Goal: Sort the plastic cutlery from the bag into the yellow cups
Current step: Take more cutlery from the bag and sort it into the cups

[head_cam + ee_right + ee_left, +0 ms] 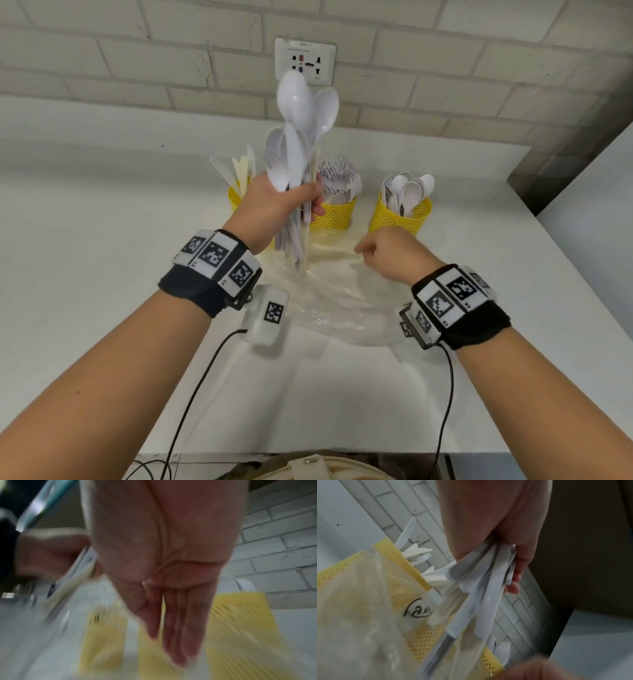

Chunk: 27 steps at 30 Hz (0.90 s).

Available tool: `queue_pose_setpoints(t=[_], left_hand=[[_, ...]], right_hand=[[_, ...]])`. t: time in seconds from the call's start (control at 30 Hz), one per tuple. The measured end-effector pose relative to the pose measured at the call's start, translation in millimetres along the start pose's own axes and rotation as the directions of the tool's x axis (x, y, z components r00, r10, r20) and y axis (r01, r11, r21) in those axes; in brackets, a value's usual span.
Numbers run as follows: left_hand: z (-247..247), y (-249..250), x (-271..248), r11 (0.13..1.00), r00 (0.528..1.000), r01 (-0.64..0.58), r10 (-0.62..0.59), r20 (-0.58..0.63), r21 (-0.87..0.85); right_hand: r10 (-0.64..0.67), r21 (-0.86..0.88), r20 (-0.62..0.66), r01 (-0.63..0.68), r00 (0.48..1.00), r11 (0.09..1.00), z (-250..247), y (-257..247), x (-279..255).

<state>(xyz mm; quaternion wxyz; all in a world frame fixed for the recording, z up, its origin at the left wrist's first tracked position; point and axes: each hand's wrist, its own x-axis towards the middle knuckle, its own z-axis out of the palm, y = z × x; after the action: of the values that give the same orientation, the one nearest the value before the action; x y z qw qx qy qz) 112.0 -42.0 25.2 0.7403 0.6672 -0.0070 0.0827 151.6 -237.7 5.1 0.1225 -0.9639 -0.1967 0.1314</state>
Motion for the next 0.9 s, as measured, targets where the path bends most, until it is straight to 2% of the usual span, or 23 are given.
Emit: queue_pose_setpoints(t=[0.03,0.07,0.1,0.13,0.17,0.23,0.33,0.43,0.57,0.67,0.77,0.9], left_hand=[[1,-4,-1,0.999,0.999,0.032,-0.031,0.033,-0.008],[2,-7,-1,0.997,0.996,0.065,-0.063,0.071,-0.032],[3,-11,-2,0.993,0.989,0.101,-0.095,0.109,-0.059],[4,-14,-3,0.988,0.982,0.136,-0.124,0.143,-0.077],[5,-17,-4,0.983,0.974,0.163,-0.148,0.172,-0.078],[7,-22,-5,0.980,0.955,0.191,-0.172,0.244,-0.058],[9,-24,-6,0.976,0.911,0.213,-0.186,0.368,-0.036],[10,-25,-7,0.971,0.892,0.233,-0.189,0.411,-0.060],[8,-25,-5,0.968,0.890,0.242,-0.193,0.412,-0.070],[9,-26,-4,0.977,0.900,0.208,-0.171,0.401,-0.050],[10,-27,-5,0.987,0.906,0.163,-0.154,0.395,0.013],[12,-30,-2,0.979,0.905,0.157,-0.197,0.378,0.134]], right_hand=[[-0.004,0.157,-0.171,0.032,0.985,0.987,-7,-6,3],[0.027,0.331,-0.319,0.085,0.947,0.940,-14,-12,6],[0.080,0.511,-0.395,0.146,0.915,0.847,-21,-18,8],[0.123,0.666,-0.405,0.200,0.906,0.719,-27,-25,10],[0.133,0.777,-0.356,0.215,0.925,0.591,-33,-32,11],[0.054,0.890,-0.237,0.195,0.970,0.412,-38,-42,14],[-0.074,0.926,-0.179,0.193,0.981,0.325,-35,-54,14],[-0.050,0.952,-0.181,0.188,0.982,0.243,-33,-58,17],[-0.043,0.967,-0.201,0.205,0.979,0.151,-33,-58,19],[-0.013,0.978,-0.204,0.204,0.979,0.029,-38,-55,21],[0.027,0.974,-0.225,0.226,0.974,-0.036,-44,-52,21],[0.079,0.951,-0.280,0.288,0.957,-0.115,-52,-46,22]])
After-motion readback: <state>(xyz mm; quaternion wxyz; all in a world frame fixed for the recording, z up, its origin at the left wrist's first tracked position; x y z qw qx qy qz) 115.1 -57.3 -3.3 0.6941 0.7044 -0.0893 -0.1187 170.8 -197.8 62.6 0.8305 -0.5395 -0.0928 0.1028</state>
